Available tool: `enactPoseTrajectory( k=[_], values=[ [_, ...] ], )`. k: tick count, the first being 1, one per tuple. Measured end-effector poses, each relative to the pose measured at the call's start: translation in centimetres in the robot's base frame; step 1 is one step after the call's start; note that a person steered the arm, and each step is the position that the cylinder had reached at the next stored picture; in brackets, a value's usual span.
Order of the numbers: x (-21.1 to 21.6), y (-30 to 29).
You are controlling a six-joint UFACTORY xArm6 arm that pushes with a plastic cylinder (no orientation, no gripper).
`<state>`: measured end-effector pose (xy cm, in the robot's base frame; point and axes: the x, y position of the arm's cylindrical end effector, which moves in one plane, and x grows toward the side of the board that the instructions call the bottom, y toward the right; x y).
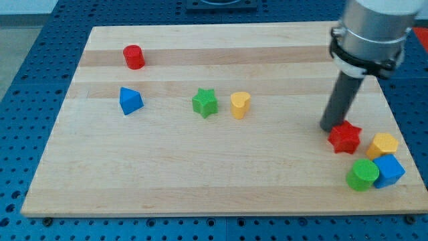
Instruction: Place yellow heart above red star
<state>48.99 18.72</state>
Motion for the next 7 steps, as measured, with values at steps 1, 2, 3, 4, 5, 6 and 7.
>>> enactPoseTrajectory(
  k=[1, 2, 3, 4, 5, 6, 7],
  values=[
    [2.1, 0.7],
    [2.7, 0.0],
    [0.2, -3.9],
    [-4.7, -7.1],
    [-8.4, -12.4],
    [-9.1, -17.2],
    [-7.3, -19.0]
  ],
)
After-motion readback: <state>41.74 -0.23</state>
